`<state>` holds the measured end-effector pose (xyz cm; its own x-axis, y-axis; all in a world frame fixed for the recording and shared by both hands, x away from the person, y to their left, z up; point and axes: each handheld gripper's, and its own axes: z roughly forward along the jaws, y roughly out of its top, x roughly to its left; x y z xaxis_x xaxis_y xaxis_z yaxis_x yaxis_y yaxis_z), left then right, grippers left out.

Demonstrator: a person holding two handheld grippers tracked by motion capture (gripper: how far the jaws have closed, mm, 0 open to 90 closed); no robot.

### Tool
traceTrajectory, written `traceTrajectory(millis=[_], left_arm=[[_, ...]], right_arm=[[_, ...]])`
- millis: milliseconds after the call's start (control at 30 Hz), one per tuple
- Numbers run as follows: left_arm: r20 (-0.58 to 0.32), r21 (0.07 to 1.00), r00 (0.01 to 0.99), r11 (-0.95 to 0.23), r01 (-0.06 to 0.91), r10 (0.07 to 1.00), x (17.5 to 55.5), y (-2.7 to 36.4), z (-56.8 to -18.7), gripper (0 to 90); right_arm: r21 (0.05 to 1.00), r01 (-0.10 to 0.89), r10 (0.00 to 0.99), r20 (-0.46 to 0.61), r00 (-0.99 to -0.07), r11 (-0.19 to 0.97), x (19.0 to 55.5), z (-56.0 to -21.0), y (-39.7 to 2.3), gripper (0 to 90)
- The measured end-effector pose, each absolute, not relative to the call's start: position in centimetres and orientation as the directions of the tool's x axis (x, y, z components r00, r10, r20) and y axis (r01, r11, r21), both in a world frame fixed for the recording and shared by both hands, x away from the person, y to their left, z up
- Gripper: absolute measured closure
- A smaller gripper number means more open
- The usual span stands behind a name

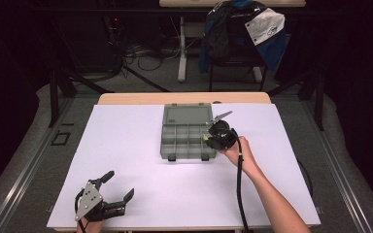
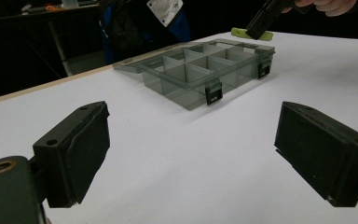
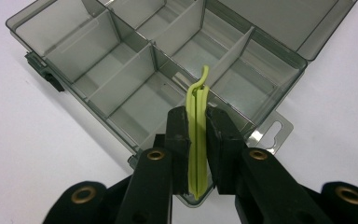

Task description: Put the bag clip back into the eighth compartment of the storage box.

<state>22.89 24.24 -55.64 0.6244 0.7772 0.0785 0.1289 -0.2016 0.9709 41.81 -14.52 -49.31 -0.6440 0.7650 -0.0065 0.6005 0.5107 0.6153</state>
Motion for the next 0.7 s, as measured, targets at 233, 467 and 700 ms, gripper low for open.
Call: traceTrajectory(millis=[233, 467, 700], left_arm=[[0.079, 0.971, 0.624, -0.201, 0.128, 0.777, 22.89, 24.22, -55.63, 10.1], [0.079, 0.971, 0.625, -0.201, 0.128, 0.777, 22.88, 24.22, -55.63, 10.1], [0.079, 0.971, 0.624, -0.201, 0.127, 0.777, 22.88, 24.23, -55.62, 10.2]], right_arm=[[0.6, 0.606, 0.764, -0.013, -0.645, 0.522, 42.12, -49.53, -14.39, 79.8], [0.591, 0.608, 0.763, -0.018, -0.646, 0.53, 42.3, -49.75, -14.27, 79.8], [0.54, 0.62, 0.751, -0.034, -0.66, 0.569, 42.38, -49.58, -14.18, 79.9]])
